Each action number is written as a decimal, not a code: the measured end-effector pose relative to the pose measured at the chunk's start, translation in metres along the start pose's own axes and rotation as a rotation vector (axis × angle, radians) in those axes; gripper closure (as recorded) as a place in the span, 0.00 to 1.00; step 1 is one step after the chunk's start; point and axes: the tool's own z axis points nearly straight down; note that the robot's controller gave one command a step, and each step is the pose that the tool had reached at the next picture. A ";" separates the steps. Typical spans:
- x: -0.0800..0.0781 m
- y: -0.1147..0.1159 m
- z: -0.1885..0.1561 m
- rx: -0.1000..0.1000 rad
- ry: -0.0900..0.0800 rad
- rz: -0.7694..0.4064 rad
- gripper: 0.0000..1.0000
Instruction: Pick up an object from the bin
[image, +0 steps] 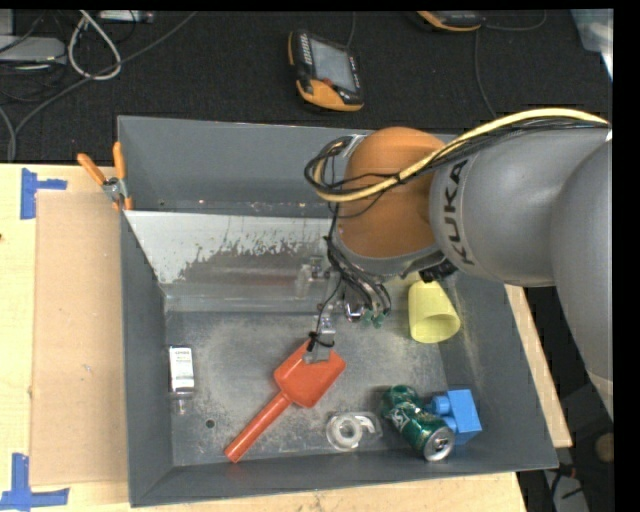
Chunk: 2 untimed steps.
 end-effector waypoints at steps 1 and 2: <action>0.000 0.000 0.000 0.000 -0.001 0.000 0.00; 0.037 -0.032 0.073 0.002 0.011 -0.040 0.00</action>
Offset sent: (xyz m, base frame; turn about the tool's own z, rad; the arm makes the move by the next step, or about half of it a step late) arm -0.0343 -0.0304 -0.0680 -0.0424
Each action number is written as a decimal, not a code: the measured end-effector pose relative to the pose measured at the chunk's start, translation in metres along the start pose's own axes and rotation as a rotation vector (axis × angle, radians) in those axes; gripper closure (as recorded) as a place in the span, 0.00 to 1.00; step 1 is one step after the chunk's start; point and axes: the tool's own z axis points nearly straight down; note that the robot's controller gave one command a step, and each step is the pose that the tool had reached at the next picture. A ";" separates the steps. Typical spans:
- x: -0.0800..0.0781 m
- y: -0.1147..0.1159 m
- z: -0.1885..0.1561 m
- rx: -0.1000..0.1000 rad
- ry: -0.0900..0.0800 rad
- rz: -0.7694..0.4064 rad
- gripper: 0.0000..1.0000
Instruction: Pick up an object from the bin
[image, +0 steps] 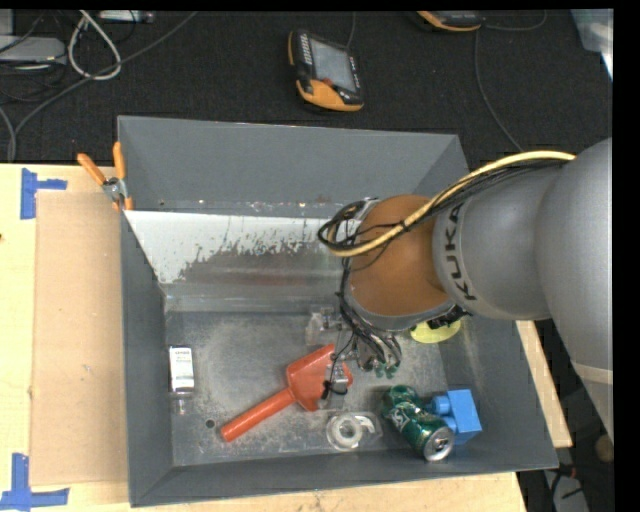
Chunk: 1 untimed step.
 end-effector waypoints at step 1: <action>-0.013 0.028 0.002 -0.004 -0.024 -0.030 1.00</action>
Offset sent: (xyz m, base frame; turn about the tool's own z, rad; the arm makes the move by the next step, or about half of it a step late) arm 0.0000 0.0000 0.0000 0.0000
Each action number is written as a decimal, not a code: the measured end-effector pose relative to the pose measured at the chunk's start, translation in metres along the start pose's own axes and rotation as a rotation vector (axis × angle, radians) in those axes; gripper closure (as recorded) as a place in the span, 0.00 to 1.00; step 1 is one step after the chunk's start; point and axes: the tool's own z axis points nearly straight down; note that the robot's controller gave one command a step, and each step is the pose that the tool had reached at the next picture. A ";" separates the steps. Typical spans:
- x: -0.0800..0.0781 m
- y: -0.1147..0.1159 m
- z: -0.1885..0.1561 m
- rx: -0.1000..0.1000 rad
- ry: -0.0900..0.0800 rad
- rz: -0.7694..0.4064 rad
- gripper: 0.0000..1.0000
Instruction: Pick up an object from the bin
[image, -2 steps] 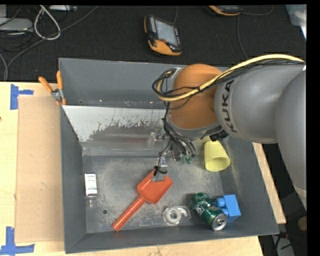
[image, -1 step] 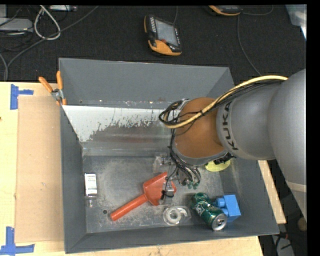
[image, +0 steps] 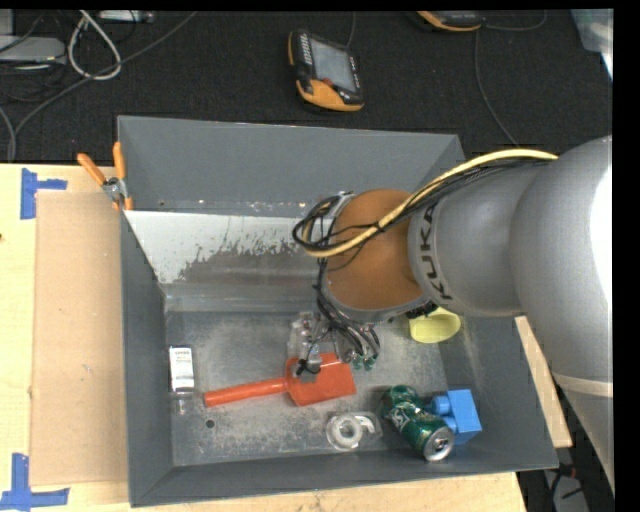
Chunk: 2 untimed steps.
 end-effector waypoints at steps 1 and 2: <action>0.000 0.000 0.000 0.000 0.000 0.001 1.00; 0.000 0.000 -0.094 0.000 0.004 -0.013 1.00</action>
Offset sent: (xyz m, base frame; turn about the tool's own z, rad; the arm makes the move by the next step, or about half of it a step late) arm 0.0003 -0.0011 0.1591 -0.0237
